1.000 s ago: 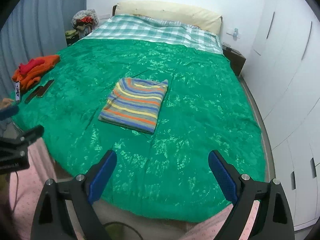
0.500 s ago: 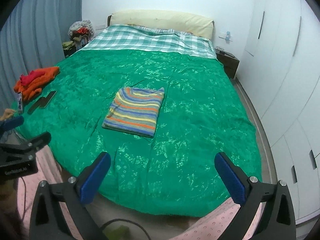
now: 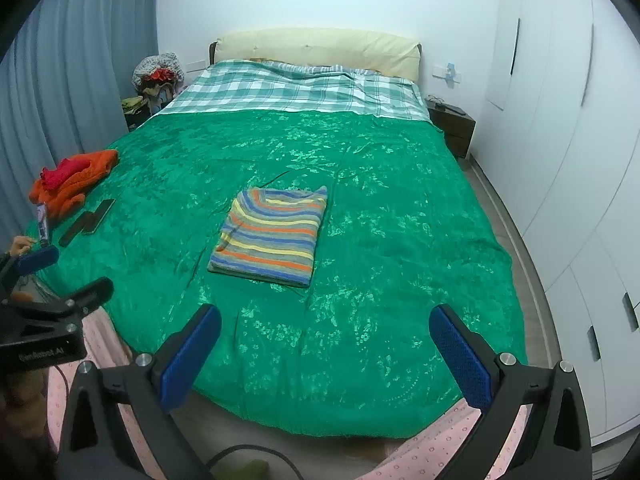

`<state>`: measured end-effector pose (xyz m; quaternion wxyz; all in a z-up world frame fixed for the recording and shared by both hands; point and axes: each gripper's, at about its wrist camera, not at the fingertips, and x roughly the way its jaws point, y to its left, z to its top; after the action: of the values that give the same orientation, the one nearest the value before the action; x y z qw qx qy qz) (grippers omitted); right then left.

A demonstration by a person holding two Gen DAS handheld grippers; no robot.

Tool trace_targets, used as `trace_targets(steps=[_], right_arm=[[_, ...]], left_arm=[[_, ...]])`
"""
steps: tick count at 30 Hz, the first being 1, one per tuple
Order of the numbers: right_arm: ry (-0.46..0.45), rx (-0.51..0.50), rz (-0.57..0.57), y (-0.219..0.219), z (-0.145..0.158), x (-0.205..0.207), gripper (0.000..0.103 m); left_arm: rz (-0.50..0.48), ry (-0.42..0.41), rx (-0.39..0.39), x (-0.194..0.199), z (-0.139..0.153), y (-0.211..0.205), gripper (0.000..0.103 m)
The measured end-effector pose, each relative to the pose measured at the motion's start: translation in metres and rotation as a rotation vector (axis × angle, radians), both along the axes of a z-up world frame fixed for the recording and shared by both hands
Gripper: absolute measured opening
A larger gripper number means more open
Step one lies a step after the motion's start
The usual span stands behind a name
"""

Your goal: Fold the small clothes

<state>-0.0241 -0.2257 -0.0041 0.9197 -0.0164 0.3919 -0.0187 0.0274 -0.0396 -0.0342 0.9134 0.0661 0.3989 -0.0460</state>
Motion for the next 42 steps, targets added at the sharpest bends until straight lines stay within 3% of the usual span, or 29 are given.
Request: trace_targets(steps=[19,42], right_arm=[[0.027,0.016,-0.003,0.003,0.006,0.01,0.102],[0.03,0.007,-0.017,0.004,0.003,0.015,0.102]], left_arm=[[0.047,0.013,0.031,0.012,0.0,-0.002,0.103],[0.014,0.017,-0.017,0.016,0.003,-0.006,0.103]])
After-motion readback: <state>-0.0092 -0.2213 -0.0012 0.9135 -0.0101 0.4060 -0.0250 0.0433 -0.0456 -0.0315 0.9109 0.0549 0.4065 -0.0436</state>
